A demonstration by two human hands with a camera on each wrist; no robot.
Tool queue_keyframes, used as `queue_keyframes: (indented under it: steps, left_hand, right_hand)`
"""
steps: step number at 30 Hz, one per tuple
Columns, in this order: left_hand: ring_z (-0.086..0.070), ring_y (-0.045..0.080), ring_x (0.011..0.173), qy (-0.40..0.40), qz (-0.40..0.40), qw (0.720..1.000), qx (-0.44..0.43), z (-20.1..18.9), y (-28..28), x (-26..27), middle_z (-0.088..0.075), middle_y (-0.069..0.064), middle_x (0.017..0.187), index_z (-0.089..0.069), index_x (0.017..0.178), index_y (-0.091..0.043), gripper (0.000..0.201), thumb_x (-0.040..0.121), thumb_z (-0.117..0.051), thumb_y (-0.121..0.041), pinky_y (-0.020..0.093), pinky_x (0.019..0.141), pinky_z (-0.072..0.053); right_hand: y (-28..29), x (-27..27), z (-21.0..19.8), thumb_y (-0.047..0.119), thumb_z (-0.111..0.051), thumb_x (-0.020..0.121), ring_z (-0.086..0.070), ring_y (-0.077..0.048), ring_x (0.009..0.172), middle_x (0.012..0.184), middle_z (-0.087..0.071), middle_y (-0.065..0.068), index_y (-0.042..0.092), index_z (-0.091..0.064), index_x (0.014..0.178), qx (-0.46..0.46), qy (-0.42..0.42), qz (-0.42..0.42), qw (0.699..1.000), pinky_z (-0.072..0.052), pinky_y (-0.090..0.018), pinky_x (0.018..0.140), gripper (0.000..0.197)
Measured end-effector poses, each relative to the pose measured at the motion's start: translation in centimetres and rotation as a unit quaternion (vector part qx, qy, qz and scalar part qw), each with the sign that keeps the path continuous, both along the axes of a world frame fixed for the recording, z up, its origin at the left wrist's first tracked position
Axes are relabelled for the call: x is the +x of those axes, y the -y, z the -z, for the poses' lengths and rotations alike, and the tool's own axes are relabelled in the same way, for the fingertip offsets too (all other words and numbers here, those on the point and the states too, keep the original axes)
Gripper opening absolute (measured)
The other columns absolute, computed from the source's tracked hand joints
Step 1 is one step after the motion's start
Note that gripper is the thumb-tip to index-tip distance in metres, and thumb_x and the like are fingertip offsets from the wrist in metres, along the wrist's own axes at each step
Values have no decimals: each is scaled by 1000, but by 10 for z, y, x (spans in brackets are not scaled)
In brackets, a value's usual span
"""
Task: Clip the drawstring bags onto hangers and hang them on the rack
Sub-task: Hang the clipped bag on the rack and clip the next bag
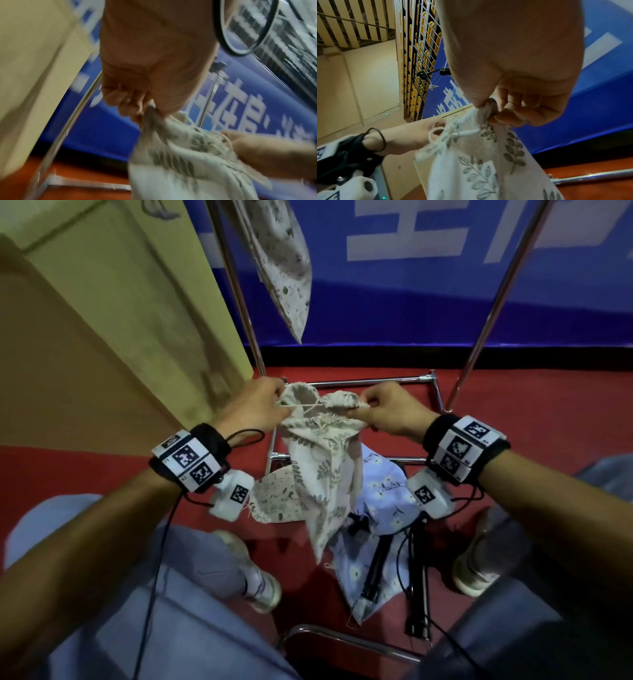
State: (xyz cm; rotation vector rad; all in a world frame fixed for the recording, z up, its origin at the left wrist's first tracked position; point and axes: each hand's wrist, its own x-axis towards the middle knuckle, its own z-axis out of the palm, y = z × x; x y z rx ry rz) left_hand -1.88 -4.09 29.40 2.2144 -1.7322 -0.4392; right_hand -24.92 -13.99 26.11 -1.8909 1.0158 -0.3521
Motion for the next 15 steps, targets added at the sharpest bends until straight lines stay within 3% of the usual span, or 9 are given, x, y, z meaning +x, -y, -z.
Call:
queue_keyframes:
  steps: [2, 4, 6, 8, 10, 12, 15]
  left_hand:
    - [-56, 18, 71, 89, 27, 995, 48, -2, 4, -4, -58, -2, 76, -64, 90, -12, 17, 82, -76, -23, 29, 52, -35]
    - [-62, 21, 80, 92, 59, 990, 93, -1, 12, -14, -61, -3, 81, -66, 92, -17, 18, 78, -77, -20, 31, 60, -46]
    - [-64, 21, 83, 86, 99, 983, 127, 2, 23, -28, -66, -2, 87, -67, 94, -20, 21, 76, -77, -18, 34, 70, -54]
    - [-64, 19, 86, 89, 155, 977, 115, 5, 34, -45, -66, -4, 91, -67, 98, -23, 22, 79, -77, -21, 34, 76, -54]
    - [-64, 16, 83, 48, 184, 978, 80, 6, 44, -63, -65, -6, 87, -68, 97, -23, 17, 84, -76, -29, 32, 73, -51]
    - [-57, 10, 67, -11, 187, 981, 58, 5, 51, -83, -60, -8, 72, -68, 85, -23, 16, 89, -72, -38, 28, 61, -43]
    - [-52, -1, 55, -69, 209, 975, 15, 1, 56, -111, -62, -11, 63, -68, 73, -22, 32, 96, -61, -43, 19, 55, -39]
  right_hand:
    - [9, -15, 0, 20, -77, 84, -53, -8, 49, 58, -62, 3, 16, -62, 70, -66, -49, 36, 996, -41, -21, 50, 20]
    - [10, -32, 1, 18, -72, 78, -62, -16, 64, 70, -66, 2, 21, -65, 83, -113, -102, 52, 987, -48, -27, 59, 10]
    - [9, -47, 6, 19, -67, 75, -64, -25, 77, 82, -67, -1, 25, -63, 95, -144, -157, 48, 976, -54, -36, 70, 21]
    - [8, -66, 6, 20, -68, 75, -64, -28, 82, 88, -66, -3, 26, -62, 102, -165, -195, 53, 965, -55, -39, 74, 28]
    - [9, -85, 3, 13, -71, 79, -64, -25, 72, 79, -64, -2, 21, -64, 99, -161, -181, 63, 968, -55, -35, 67, 22]
    - [7, -104, 1, 11, -72, 84, -61, -18, 57, 68, -63, -1, 17, -65, 88, -132, -137, 71, 979, -49, -28, 52, 10]
    - [3, -128, 3, 31, -73, 89, -51, -7, 47, 58, -58, 3, 17, -63, 71, -124, -90, 110, 982, -40, -19, 44, 25]
